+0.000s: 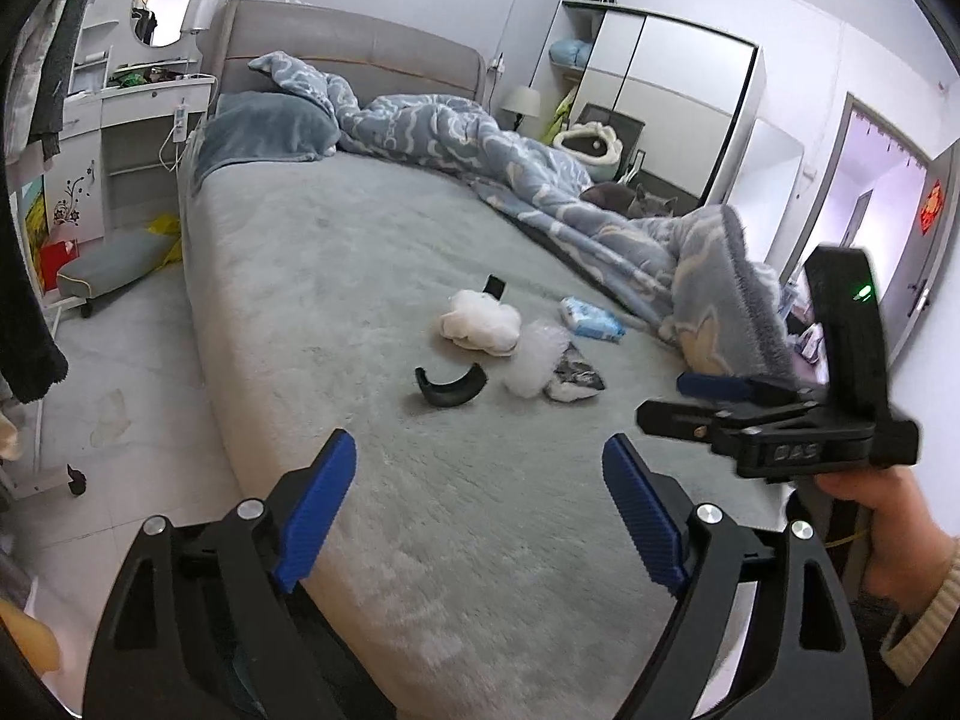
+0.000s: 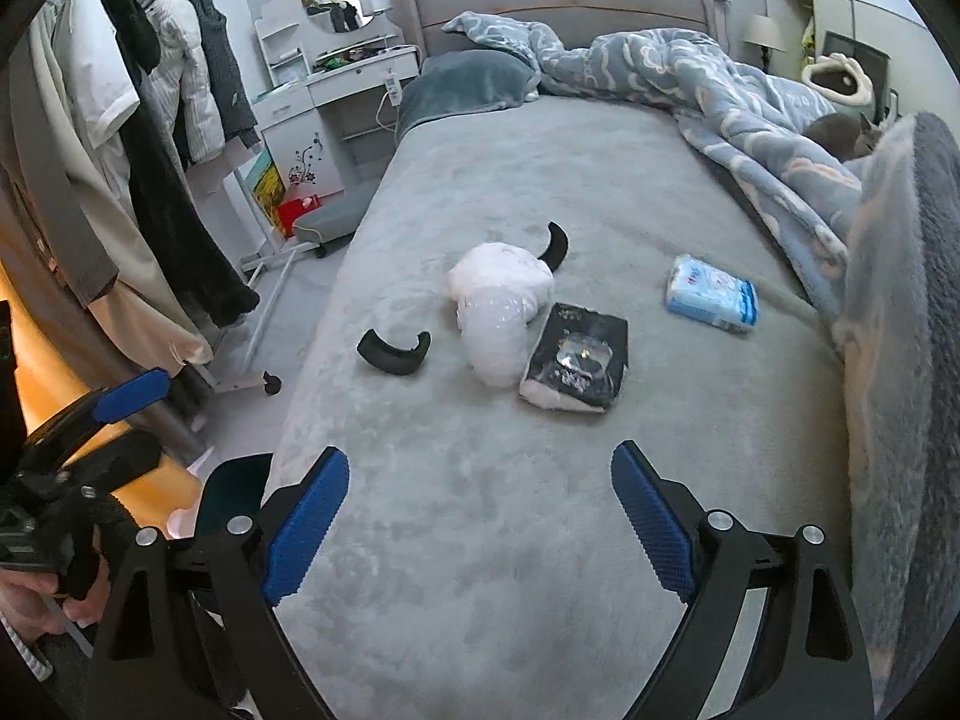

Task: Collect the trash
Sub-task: 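Grasp the clear crumpled plastic ball with the right gripper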

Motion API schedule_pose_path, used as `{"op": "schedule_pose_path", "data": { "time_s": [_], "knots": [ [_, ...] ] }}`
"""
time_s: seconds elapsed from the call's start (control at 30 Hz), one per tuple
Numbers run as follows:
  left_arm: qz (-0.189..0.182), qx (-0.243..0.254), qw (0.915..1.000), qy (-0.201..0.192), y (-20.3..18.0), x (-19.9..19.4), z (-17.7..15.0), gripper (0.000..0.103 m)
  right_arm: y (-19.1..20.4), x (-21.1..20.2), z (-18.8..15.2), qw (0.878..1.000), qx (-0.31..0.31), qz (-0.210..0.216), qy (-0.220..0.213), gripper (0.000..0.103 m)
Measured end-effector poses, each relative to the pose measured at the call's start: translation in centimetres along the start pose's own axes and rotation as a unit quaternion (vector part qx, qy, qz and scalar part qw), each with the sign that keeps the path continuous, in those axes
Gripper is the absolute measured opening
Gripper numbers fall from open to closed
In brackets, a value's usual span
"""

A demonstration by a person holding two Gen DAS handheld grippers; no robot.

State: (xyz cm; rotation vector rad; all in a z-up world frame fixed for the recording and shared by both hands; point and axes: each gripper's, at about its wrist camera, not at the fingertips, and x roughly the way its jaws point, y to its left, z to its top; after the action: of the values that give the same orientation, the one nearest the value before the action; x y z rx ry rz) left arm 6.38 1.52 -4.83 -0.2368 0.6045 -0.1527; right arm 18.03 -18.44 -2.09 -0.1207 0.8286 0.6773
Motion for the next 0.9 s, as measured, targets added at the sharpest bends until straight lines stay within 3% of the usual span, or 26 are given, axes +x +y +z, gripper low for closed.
{"op": "schedule_pose_path", "data": {
  "time_s": [0.2,0.33,0.77,0.9],
  "knots": [
    [0.017,-0.007,0.9995,0.025,1.0,3.2,-0.2,0.086,0.3,1.7,1.6,1.0,-0.028,0.001,0.005,0.09],
    [0.024,-0.018,0.9987,0.042,1.7,5.4,-0.5,0.086,-0.1,3.1,2.7,0.999,-0.035,0.009,0.012,0.076],
    [0.015,-0.016,0.9982,0.056,1.5,9.3,0.1,0.085,-1.3,6.9,5.0,0.998,-0.036,0.041,0.032,0.063],
    [0.016,-0.014,0.9979,0.061,1.3,10.6,0.2,0.084,-1.0,8.2,5.5,0.998,-0.045,0.033,0.042,0.061]
  ]
}}
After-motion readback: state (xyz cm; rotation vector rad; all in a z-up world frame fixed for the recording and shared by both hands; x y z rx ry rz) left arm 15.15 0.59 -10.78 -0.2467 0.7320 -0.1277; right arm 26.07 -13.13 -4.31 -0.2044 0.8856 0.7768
